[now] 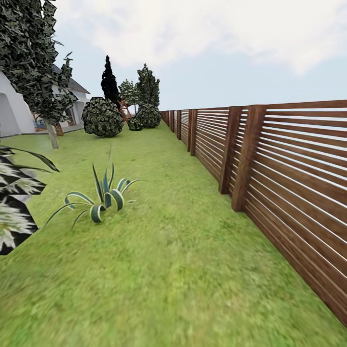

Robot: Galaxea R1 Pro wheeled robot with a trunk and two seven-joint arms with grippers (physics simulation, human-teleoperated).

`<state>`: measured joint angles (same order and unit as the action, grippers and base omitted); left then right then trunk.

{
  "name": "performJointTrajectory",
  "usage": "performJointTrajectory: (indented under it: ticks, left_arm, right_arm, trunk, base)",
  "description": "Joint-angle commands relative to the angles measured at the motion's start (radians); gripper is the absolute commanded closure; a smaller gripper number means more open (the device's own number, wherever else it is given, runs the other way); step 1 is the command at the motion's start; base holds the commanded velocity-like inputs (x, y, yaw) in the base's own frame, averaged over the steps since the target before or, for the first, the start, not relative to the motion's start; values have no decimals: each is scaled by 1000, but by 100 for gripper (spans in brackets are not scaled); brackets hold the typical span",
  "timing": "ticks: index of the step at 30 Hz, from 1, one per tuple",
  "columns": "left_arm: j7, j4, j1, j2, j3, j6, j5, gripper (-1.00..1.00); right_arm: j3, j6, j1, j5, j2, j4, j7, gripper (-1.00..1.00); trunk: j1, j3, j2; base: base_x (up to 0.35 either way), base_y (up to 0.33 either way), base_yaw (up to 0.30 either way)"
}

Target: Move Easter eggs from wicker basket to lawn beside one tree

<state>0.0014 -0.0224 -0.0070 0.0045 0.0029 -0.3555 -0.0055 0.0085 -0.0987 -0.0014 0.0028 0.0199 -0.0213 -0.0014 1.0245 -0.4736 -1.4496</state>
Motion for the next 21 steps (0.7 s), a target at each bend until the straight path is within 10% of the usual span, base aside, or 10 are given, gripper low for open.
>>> performJointTrajectory:
  ticks: [1, 21]
  left_arm:
    - [0, 1, -1, 0, 0, -3, -1, -100]
    - [0, 1, -1, 0, 0, -3, -1, -100]
  right_arm:
    - [1, -2, 0, 0, 0, 0, 0, -100]
    - [1, -2, 0, 0, 0, 0, 0, -100]
  trunk:
    - [1, -1, 0]
    - [1, -1, 0]
  base:
    - [315, -78, 100]
    - [316, -13, 36]
